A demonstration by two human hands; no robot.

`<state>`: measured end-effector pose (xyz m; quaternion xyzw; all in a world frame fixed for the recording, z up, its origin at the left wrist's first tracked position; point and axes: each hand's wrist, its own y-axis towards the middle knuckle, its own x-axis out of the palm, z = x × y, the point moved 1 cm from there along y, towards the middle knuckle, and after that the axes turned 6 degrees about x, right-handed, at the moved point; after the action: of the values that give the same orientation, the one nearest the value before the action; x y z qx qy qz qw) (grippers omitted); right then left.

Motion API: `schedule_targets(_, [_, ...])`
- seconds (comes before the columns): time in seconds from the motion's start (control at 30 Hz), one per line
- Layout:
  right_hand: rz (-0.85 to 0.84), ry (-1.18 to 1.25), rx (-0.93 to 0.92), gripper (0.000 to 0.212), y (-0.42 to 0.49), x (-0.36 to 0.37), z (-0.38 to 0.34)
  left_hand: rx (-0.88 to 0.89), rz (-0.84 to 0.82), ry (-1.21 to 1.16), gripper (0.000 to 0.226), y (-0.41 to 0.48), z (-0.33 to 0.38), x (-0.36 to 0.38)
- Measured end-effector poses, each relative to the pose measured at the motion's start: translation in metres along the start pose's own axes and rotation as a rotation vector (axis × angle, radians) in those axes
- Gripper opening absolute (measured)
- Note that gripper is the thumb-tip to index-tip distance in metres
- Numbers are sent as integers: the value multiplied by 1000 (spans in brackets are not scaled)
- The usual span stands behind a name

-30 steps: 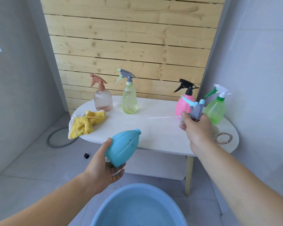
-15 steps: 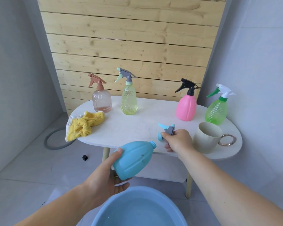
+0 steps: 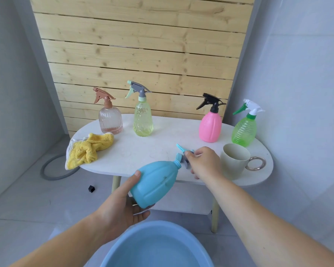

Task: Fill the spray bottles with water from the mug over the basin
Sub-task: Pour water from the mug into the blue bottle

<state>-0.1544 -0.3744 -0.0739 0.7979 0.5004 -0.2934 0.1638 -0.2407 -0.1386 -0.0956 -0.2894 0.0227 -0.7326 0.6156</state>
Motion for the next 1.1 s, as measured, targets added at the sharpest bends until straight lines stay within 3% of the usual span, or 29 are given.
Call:
schedule_targets(0.17, [209,28,-183,33,-3,-53,-3,23,-107,-8,59,0,2,24])
schedule_targets(0.3, [431,-88,-188,33,2,-109,20,-4,-204,-10,73,-1,-3,40])
schedule_targets(0.4, [281,-286,54,46,12,-135,52,-28,-275,-24,68,-1,-10,48])
schedule_targets(0.5, [22,-66,198,48,11,-142,65,-41,-307,-8,66,-2,-19,55])
schedule_targets(0.63, [-17,93,243,30,9,-142,76,-50,-333,-11,70,-8,-25,58])
schedule_targets(0.93, [-238,202,259,28,-24,-127,73,-27,-463,36,84,-27,-29,47])
schedule_targets(1.1, [-343,513,306,27,-74,-108,48,19,-471,120,81,-42,-30,43])
